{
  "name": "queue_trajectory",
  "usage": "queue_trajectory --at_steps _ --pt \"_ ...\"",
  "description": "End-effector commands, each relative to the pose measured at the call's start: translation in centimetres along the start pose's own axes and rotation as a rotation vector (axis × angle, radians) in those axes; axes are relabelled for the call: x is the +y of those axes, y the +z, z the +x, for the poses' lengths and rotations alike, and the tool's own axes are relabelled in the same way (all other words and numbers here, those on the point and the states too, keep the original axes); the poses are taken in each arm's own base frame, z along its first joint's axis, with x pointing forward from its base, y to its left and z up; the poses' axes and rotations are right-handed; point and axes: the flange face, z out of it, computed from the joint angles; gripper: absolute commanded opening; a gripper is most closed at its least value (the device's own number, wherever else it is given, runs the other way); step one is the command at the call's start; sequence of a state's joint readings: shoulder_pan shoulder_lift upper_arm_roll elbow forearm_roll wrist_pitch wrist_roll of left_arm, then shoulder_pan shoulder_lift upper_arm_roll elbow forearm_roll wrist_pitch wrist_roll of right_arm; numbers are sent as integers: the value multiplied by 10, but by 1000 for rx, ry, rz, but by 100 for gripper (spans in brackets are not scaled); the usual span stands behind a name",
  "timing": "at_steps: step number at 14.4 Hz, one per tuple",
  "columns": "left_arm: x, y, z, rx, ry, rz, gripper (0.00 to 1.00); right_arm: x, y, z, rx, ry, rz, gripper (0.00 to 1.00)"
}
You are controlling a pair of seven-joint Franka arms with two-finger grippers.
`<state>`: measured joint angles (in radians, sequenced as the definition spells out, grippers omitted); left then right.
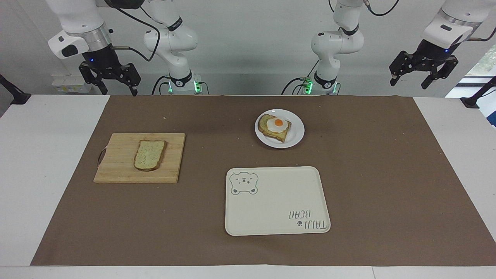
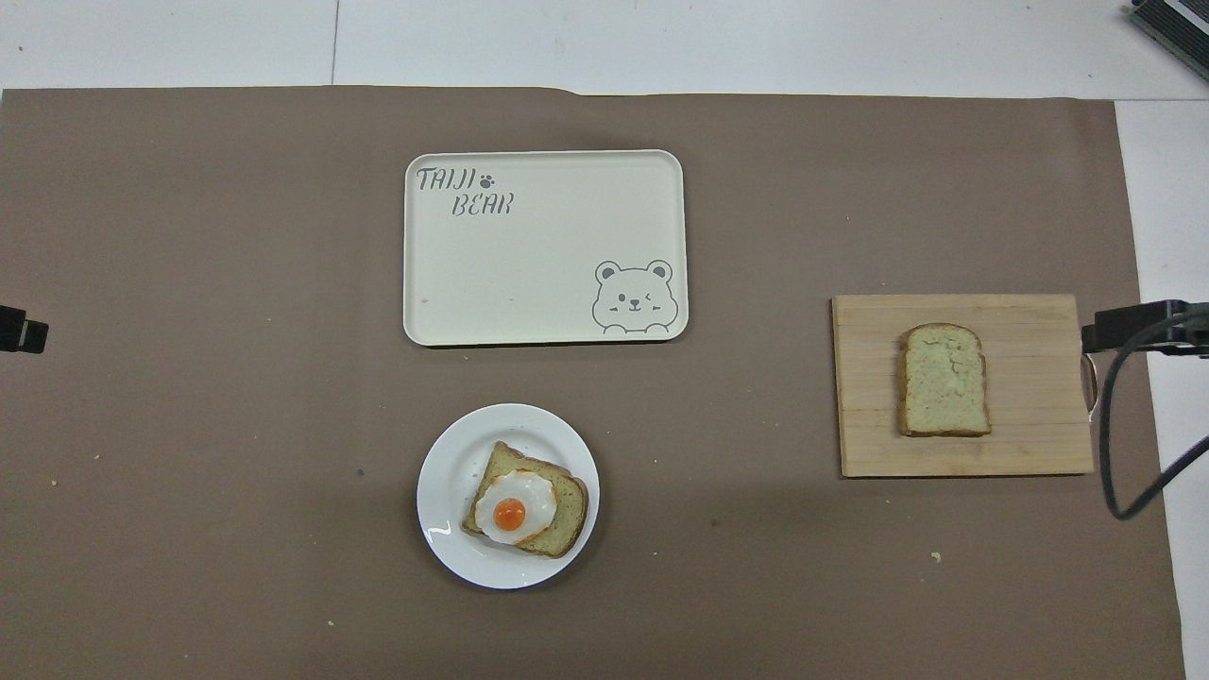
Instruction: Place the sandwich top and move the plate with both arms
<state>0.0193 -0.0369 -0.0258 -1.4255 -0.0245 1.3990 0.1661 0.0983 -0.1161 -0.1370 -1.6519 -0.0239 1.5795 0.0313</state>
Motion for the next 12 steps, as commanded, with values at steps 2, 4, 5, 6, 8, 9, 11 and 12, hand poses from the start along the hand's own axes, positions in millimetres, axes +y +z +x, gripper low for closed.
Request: queue_trajectory --at_steps 2,4,5,6,8,9,11,12 --pt "-2 -2 -5 3 -12 3 100 2 1 -4 -3 -21 8 100" --pt "-1 -2 -5 3 -10 3 100 2 1 -4 -3 -21 8 100" --pt "-2 -2 -5 3 -12 3 100 2 1 -4 -3 -21 8 100" --pt "-1 -2 -5 3 -10 3 100 2 1 -4 -1 -21 8 100" --pt "-2 -2 -5 3 -12 3 100 2 4 -3 -4 -20 8 100" --pt "-1 -2 -5 3 -10 3 100 1 6 -3 -7 -17 9 100" --pt "-1 -2 -5 3 -10 3 100 3 12 -3 -15 -11 12 100" --pt "-2 -2 -5 3 -12 3 100 3 18 -1 -13 -11 13 100"
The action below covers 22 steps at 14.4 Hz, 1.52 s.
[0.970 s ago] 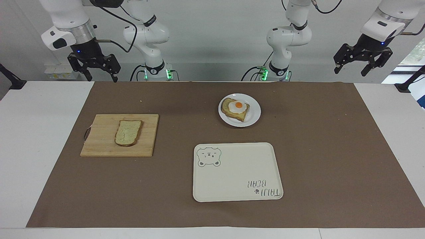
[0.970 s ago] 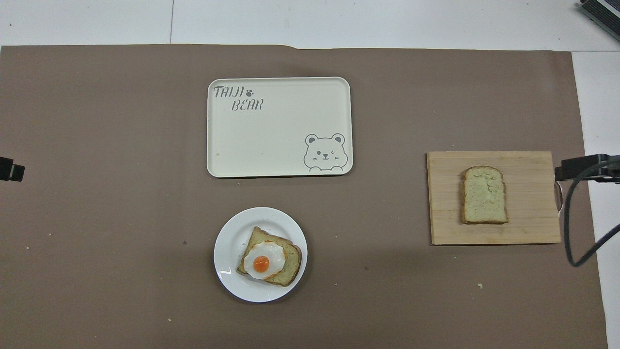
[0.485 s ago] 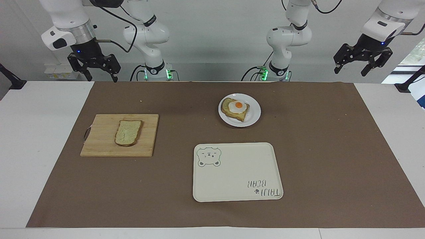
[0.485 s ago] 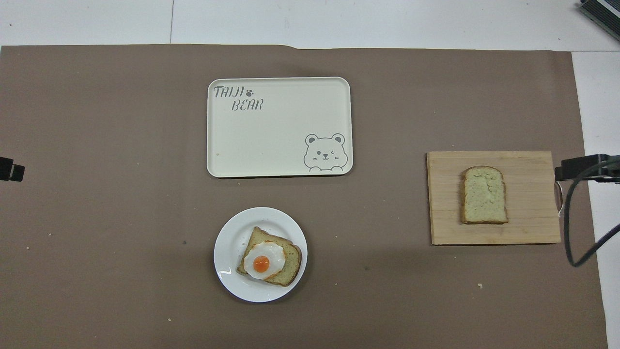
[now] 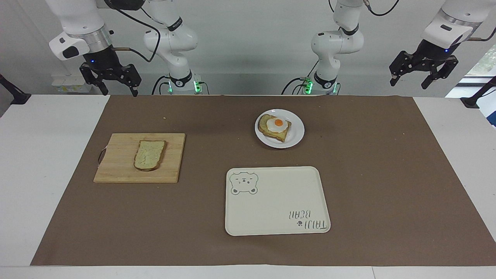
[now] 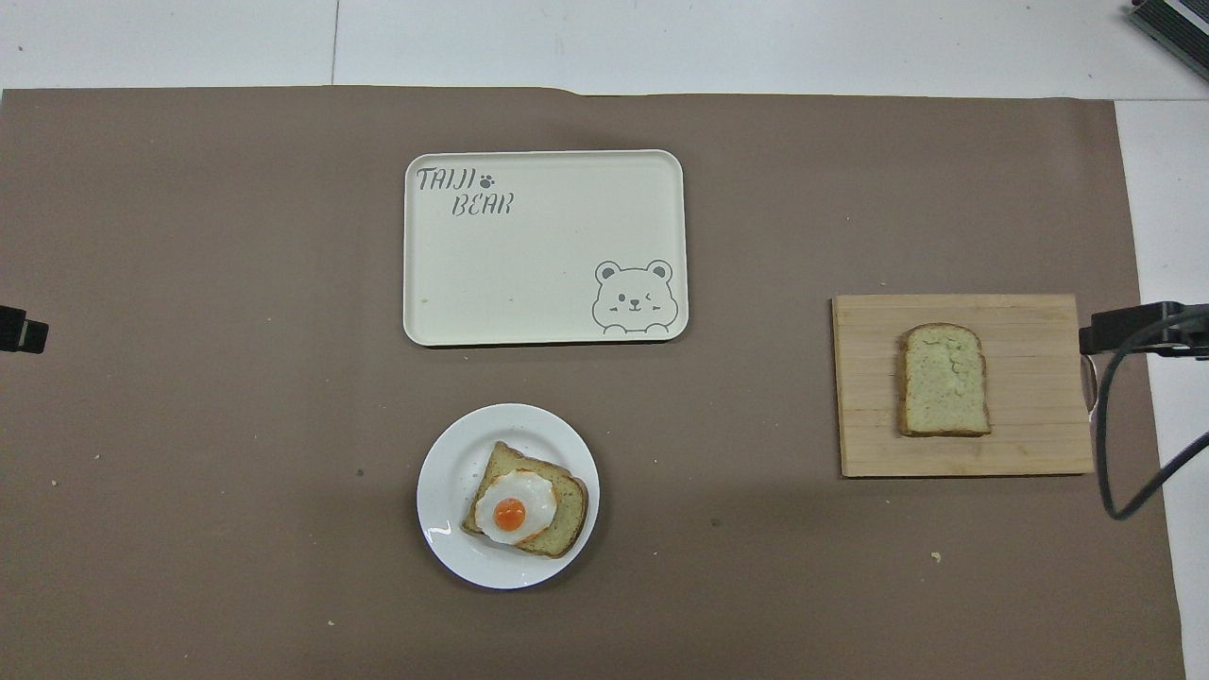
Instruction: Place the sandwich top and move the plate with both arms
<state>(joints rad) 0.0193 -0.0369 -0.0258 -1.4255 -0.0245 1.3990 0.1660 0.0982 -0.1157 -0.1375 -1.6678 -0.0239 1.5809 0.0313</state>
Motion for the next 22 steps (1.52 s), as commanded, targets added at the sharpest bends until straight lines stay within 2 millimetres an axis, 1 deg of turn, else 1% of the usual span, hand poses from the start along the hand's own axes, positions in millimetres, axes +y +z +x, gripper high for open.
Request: queue_trajectory --at_steps 1,3,5,8,11,12,14,15,17,18,19,22 --pt "-1 -2 -5 3 -10 4 100 4 16 2 14 -11 14 100" --pt "-2 -2 -5 3 -12 4 100 5 31 5 6 -10 14 100" --pt "-2 -2 -5 3 -12 3 100 5 52 6 0 -10 16 100" --pt "-1 -2 -5 3 -10 3 100 12 73 9 -3 1 16 100" --pt "-2 -2 -5 3 -12 3 100 15 108 20 -10 11 26 100" --pt "-1 -2 -5 3 -10 3 100 17 117 23 -10 16 25 100" --pt "-1 -2 -5 3 -10 3 100 23 143 34 -29 29 20 100" --pt "-1 -2 -5 3 -10 3 100 30 157 41 -31 38 16 100" --pt "-1 -2 -5 3 -10 3 100 38 184 52 -21 20 19 100" --pt "-2 -2 -5 3 -12 3 100 43 196 54 -8 16 16 100" --pt "-1 -2 -5 3 -10 3 100 44 206 55 2 15 13 100" --pt "-2 -2 -5 3 -12 3 100 48 250 64 -12 27 12 100"
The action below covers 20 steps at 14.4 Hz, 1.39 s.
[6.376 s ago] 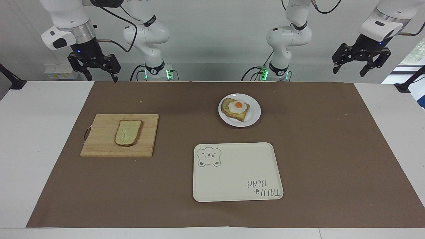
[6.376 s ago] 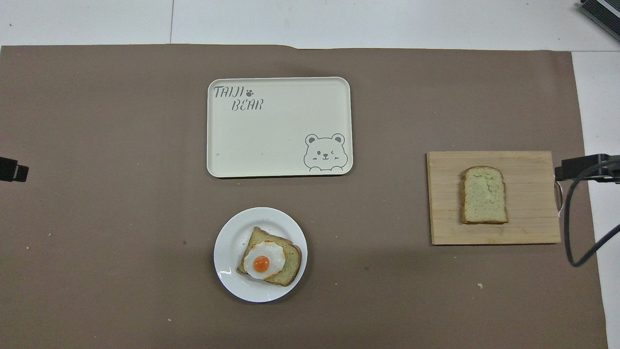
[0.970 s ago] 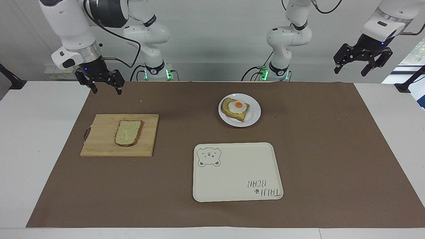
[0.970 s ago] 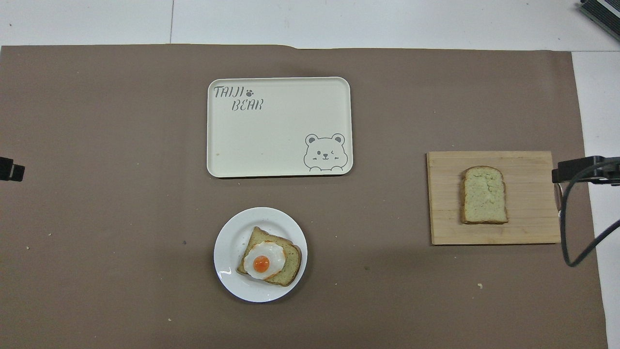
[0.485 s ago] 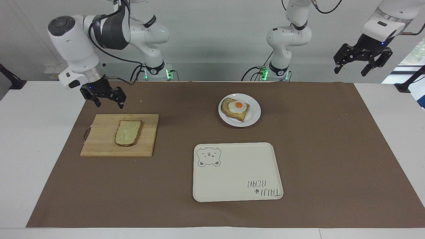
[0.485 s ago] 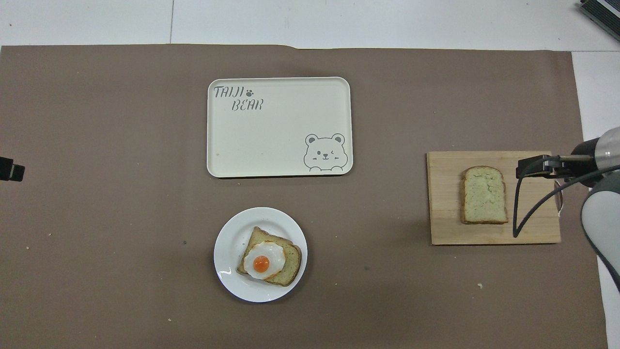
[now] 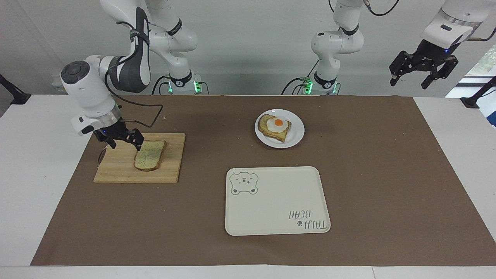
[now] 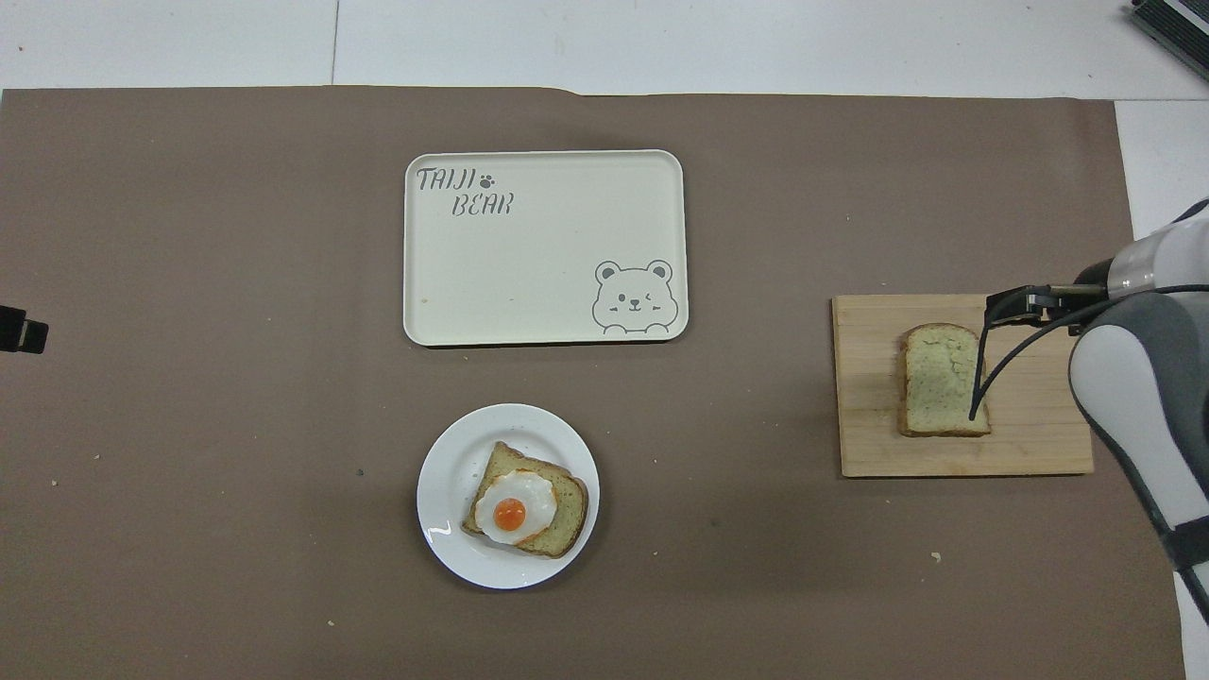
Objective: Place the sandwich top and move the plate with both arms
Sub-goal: 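Reach the right gripper to the bread slice on the board and grasp it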
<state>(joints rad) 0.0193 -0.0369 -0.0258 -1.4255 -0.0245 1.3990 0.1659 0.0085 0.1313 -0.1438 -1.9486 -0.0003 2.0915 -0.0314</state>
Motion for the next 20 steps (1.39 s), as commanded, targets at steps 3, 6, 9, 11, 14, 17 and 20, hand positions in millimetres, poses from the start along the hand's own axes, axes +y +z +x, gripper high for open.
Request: queue_trajectory --at_steps 3,6,9,11,14,17,20 --pt "-1 -2 -5 3 -10 3 100 20 57 -10 -43 -16 84 100" --pt "-1 -2 -5 3 -10 3 100 29 71 -16 -31 3 105 100" --pt "-1 -2 -5 3 -10 3 100 36 91 -22 -62 50 145 100" --pt "-2 -2 -5 3 -11 3 100 35 96 -22 -71 53 150 100" --pt "-2 -2 -5 3 -11 3 100 35 105 -26 -89 52 150 75" --pt "-2 -2 -5 3 -11 3 100 33 107 -25 -90 40 149 0" --pt "-2 -2 -5 3 -11 3 100 30 107 -22 -88 34 146 0"
